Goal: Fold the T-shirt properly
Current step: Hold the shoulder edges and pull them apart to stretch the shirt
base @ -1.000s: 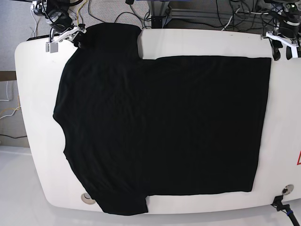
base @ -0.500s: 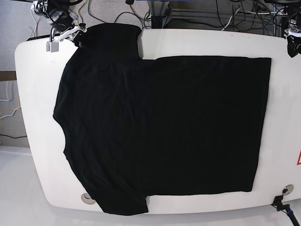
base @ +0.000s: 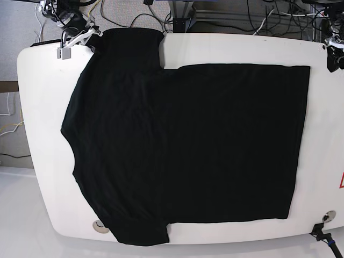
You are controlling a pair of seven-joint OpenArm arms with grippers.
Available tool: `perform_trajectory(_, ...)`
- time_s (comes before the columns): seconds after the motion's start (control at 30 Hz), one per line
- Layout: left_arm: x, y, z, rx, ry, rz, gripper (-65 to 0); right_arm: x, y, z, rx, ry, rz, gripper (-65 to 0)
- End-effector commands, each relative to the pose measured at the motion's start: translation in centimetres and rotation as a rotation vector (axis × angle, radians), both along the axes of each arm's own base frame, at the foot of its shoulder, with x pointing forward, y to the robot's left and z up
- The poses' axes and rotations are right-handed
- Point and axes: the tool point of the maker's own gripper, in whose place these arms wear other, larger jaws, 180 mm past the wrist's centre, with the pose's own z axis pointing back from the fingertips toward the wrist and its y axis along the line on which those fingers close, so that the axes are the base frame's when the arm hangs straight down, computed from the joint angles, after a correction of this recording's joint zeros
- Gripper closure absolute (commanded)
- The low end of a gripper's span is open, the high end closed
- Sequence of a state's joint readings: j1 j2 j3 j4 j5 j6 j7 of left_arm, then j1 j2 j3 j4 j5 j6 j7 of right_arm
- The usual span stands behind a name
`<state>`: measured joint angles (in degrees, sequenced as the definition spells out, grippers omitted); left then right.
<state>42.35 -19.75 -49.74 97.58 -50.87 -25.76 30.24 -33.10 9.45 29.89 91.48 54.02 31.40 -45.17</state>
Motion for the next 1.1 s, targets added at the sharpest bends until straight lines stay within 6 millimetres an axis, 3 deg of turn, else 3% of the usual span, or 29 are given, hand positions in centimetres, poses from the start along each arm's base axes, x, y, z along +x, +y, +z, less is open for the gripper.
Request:
perform_trajectory(0.0,1.8,-0.8,0.8,0.012,-0.033,-0.061,-27.5,-0.8,-0.2,-0.5,-0.035,0.042,0.036,0.0)
perform_trajectory(0.2,4.8,-3.7,-0.6,-0.008,-0.022,-0.183,-28.8,-0.9,-0.1,-0.6,-0.042,0.049,0.046,0.0)
perform_trajectory(0.47,7.0,-4.1,-2.8,-0.017,0.015,-0.222,-30.2,-0.9,-0.1,-0.5,-0.046,0.052,0.056,0.0)
perform_trajectory(0.7,5.8,-2.1,-4.8,-0.041,0.067,-0.153,-28.4,-0.7,0.5,-0.4,-0.039,0.033,0.052,0.0)
perform_trajectory(1.07,4.9,-2.2,-6.2,-0.076,0.104,-0.146,-27.6,-0.7,0.6,-0.5,-0.045,0.034,0.059,0.0)
